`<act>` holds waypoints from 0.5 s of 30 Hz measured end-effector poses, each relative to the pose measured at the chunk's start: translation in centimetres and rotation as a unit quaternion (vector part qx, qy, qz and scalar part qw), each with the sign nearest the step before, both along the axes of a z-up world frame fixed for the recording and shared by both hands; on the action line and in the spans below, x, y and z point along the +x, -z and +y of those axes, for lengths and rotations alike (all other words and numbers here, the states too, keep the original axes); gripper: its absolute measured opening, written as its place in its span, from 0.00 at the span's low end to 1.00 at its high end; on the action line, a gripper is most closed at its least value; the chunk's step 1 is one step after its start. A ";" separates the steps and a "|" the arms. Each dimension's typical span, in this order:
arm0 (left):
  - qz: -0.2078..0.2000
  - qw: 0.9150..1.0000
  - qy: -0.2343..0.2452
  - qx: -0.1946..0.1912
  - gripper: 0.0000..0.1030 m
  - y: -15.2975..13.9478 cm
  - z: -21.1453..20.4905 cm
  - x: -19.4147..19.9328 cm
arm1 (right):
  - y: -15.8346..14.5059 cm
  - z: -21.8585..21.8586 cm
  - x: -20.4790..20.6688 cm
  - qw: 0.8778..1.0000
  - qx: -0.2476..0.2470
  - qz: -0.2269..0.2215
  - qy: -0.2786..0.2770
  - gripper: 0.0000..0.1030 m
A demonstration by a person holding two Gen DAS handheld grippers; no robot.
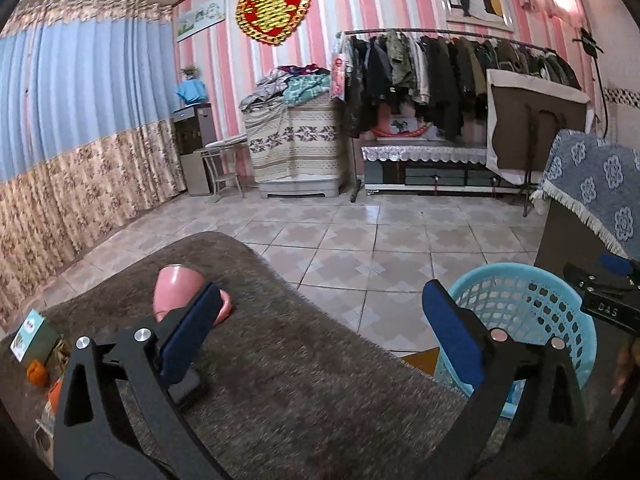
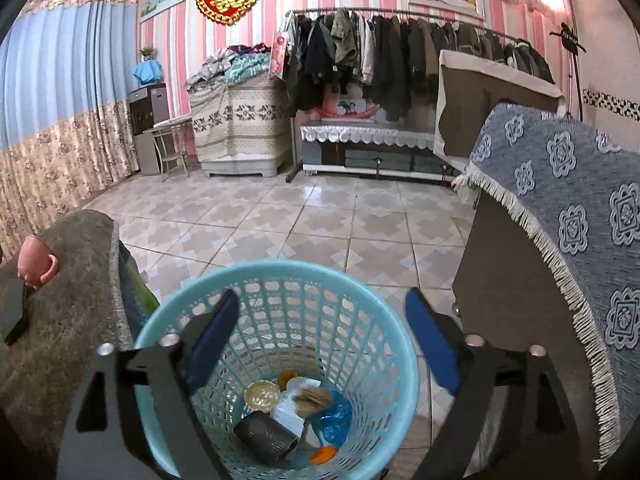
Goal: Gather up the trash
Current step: 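Move both open tools from the basket back over the rug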
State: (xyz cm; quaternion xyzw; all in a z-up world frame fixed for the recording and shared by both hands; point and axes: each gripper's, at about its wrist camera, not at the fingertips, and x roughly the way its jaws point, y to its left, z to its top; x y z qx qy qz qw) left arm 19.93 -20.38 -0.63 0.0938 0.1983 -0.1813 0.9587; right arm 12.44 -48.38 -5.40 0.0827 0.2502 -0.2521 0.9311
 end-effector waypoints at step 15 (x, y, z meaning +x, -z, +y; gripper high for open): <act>-0.001 0.997 -0.069 -0.025 0.95 -1.3 8.5 -1.8 | -3.5 5.2 -1.1 0.999 -0.035 -0.022 -0.029 0.96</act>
